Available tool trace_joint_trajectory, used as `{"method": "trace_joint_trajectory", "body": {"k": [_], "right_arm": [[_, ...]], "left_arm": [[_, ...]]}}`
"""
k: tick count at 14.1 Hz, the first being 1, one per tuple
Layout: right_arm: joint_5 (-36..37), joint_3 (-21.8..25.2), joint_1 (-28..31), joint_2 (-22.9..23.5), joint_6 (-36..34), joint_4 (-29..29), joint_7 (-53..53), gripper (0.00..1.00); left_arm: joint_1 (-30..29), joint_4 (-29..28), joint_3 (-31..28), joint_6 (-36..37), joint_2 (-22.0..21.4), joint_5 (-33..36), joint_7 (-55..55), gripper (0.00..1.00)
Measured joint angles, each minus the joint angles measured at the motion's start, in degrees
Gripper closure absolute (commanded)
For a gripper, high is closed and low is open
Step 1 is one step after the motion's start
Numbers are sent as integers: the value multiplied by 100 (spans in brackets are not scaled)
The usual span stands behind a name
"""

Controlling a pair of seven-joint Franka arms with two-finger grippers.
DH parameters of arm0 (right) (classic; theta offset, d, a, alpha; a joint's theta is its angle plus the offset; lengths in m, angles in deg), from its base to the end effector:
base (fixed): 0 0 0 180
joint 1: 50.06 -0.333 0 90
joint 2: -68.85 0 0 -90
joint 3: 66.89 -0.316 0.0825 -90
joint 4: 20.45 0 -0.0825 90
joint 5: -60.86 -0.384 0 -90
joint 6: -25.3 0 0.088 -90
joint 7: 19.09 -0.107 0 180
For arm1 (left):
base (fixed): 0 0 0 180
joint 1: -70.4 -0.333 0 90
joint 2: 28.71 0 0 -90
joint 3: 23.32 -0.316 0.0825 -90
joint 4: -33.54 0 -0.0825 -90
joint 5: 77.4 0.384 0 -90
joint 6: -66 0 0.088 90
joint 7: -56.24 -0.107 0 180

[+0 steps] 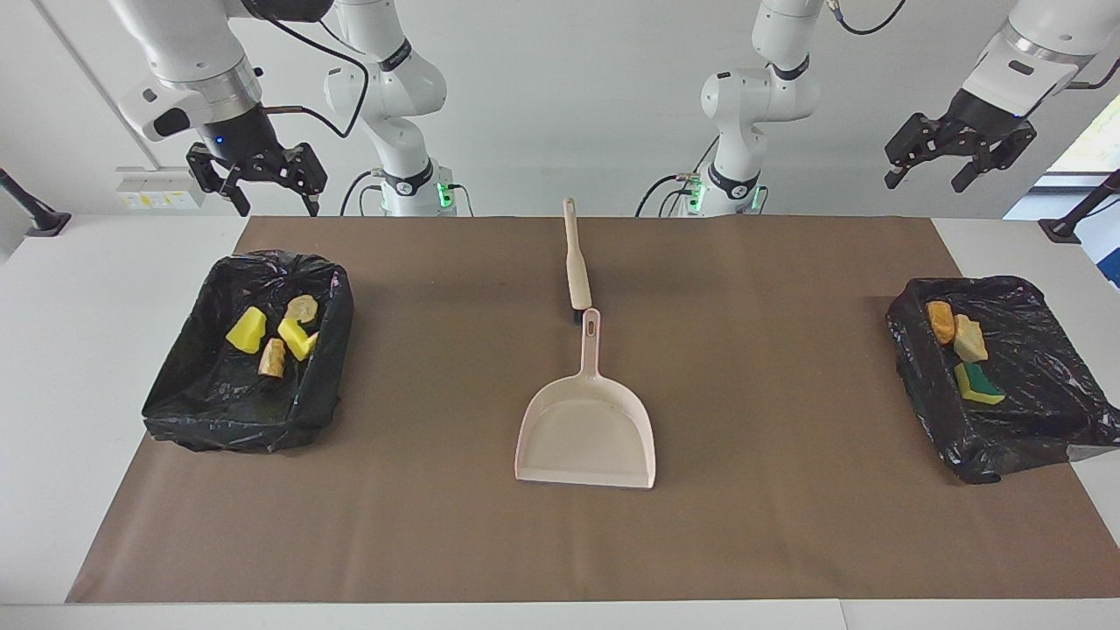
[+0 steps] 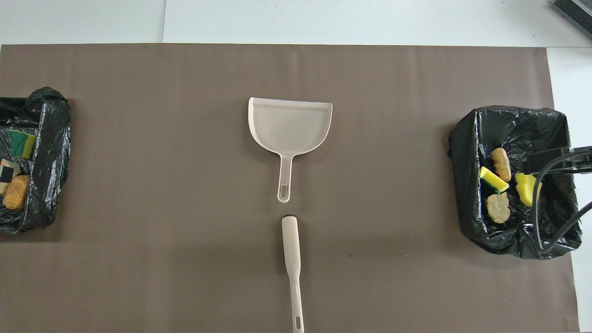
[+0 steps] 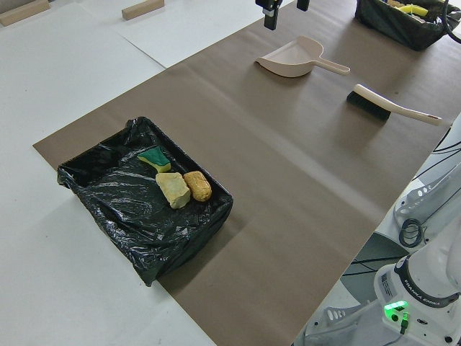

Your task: Sweep and dump trash in bin

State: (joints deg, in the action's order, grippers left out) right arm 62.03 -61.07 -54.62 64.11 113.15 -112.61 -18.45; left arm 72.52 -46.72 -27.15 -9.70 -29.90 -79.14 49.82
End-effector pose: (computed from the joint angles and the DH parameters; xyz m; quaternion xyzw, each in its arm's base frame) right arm 0.5247 -0.0163 0.6479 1.0000 -0.0057 0.0034 0.0061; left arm 0.5187 0.0122 0.6925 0.9985 -0.0444 -0.0282 0.0176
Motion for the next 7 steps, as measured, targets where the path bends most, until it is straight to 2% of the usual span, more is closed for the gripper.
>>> {"method": "trace_joint_trajectory", "body": {"k": [7], "right_arm": [[0, 0, 12, -3, 0, -5, 0, 0]], "left_arm": [[185, -10, -113, -3, 69, 8, -11, 0]]}}
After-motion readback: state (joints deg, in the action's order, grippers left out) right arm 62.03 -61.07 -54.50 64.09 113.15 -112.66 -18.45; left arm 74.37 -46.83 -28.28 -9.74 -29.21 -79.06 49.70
